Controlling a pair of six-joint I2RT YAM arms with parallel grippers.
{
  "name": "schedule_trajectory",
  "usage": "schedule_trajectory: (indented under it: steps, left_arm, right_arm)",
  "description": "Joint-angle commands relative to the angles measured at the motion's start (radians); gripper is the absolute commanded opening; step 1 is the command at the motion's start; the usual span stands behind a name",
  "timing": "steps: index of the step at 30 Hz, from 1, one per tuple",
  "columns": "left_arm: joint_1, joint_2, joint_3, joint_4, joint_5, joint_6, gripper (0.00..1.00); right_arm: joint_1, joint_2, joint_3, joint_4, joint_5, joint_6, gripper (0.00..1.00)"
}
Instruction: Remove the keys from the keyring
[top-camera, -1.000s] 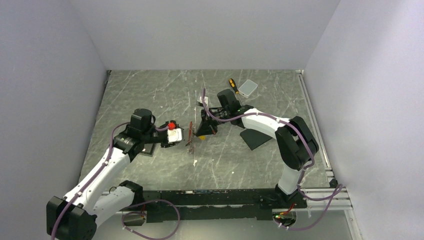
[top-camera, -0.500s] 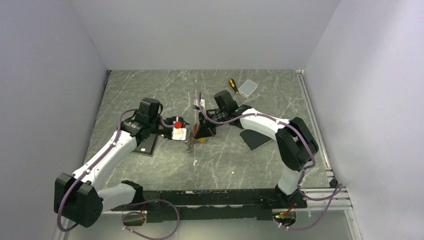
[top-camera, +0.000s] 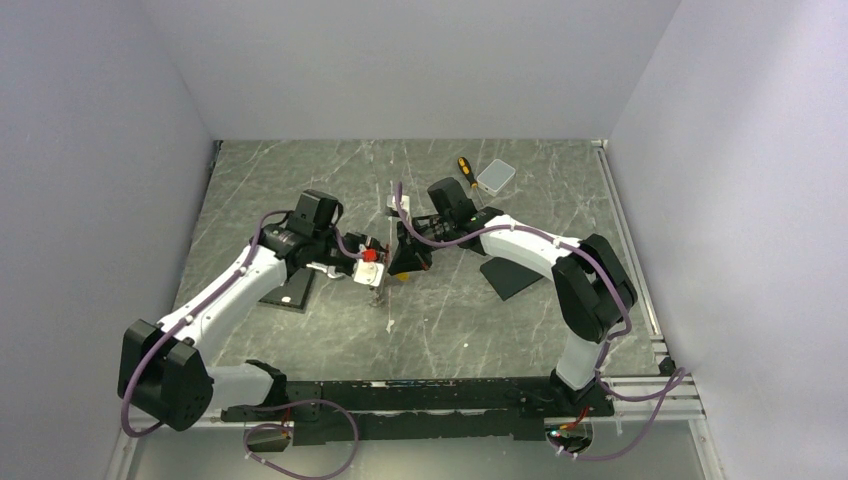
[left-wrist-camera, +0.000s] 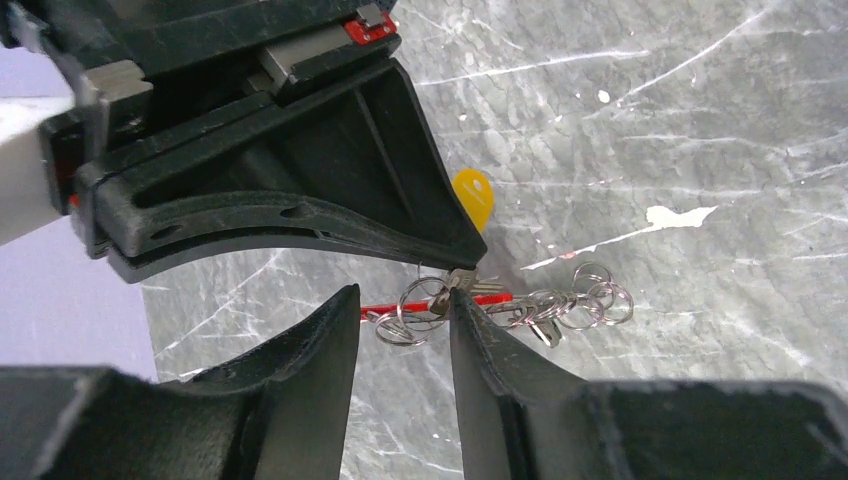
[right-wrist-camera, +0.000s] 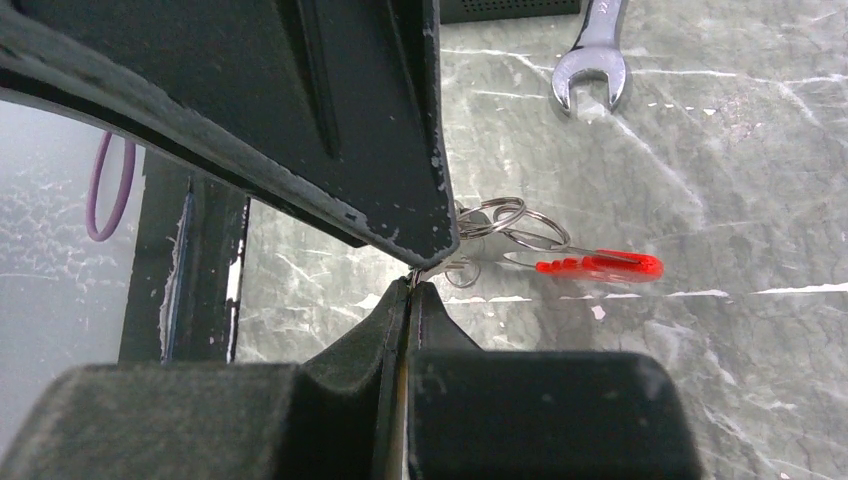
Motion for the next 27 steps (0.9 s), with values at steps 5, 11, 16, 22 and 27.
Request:
schedule_trajectory:
  steps: [5,11,16,22,27]
  left_arm:
    - [-0.014,0.050,0.056,-0.035,-0.050,0.090,0.41]
    - [-0.016,0.084,0.100,-0.093,-0.066,0.133,0.29]
    - [-0.016,0.103,0.139,-0.180,-0.062,0.177,0.11]
    - [-0.016,0.086,0.112,-0.214,-0.082,0.269,0.03]
    - [-0.026,0.090,0.133,-0.211,-0.094,0.264,0.21]
  right_arm:
    - [0.006,-0.044,0.042,0.003,-0.006,-0.032,0.00]
    - [0.006,-0.047,0.045,-0.001,-0.006,-0.036,0.00]
    - [0.005,-0.046,0.050,-0.007,-0.003,-0.037,0.00]
    - [0.006,-0.046,0.052,-0.014,-0.002,-0.041,0.00]
    - [0.006,-0.045,0.055,-0.017,-0.007,-0.040,0.00]
